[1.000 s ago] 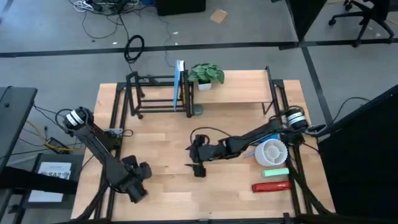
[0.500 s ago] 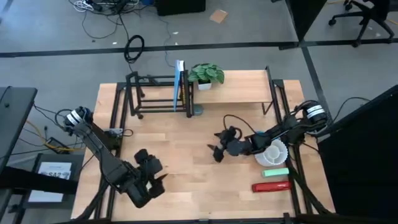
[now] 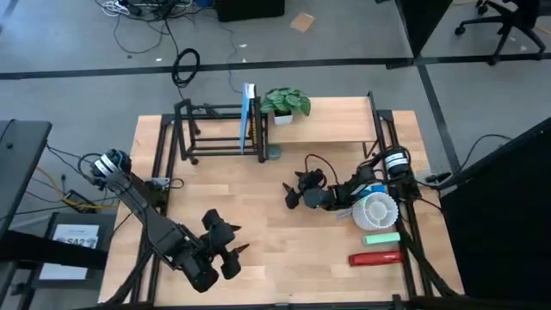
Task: Stock shelves
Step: Remove the blue scented candle from under the shelf
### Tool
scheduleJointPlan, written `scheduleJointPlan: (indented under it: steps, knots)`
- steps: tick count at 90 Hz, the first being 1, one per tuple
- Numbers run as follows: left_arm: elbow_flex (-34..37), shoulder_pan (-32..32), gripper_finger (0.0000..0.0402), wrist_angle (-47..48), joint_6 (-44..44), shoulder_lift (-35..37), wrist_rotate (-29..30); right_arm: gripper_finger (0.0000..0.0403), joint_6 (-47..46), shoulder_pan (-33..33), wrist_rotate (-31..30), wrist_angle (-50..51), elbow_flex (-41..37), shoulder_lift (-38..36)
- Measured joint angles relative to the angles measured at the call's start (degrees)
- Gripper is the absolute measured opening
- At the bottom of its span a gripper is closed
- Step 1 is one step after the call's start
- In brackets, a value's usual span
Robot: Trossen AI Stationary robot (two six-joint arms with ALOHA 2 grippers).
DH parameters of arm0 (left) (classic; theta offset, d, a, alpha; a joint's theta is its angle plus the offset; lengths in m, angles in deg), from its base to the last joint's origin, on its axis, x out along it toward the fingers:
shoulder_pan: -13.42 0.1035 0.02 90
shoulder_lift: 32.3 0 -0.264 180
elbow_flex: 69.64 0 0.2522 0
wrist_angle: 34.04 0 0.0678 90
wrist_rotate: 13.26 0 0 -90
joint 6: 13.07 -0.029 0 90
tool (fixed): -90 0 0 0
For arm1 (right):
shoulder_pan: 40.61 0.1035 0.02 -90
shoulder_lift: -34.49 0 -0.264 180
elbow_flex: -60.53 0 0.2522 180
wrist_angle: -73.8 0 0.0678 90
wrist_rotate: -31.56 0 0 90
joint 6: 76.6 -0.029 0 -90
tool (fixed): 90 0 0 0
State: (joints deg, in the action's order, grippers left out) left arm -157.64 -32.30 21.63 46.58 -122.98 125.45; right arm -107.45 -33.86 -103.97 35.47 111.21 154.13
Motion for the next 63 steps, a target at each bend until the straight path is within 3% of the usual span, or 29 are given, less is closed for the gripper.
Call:
scheduleJointPlan:
  steps: [11, 25, 38, 63]
  knots:
    - [0.00, 0.00, 0.0243, -2.37, -3.94, -1.40, -0.08, 0.0307, 2.97, -2.04, 3.82, -3.12, -2.06, 0.07]
    - [0.00, 0.46, 0.0243, -2.80, -5.58, -1.78, -0.29, 0.0307, 9.56, -7.68, 12.92, -10.40, -4.40, 0.12]
    - [0.00, 1.26, 0.0243, -2.93, -5.63, -1.85, -0.29, 0.0307, 14.29, -12.42, 19.51, -10.33, -2.90, 0.14]
    - [0.00, 2.50, 0.0243, -4.06, -5.58, -1.85, -0.63, 0.0307, 21.40, -16.67, 21.51, -8.69, 0.51, 0.45]
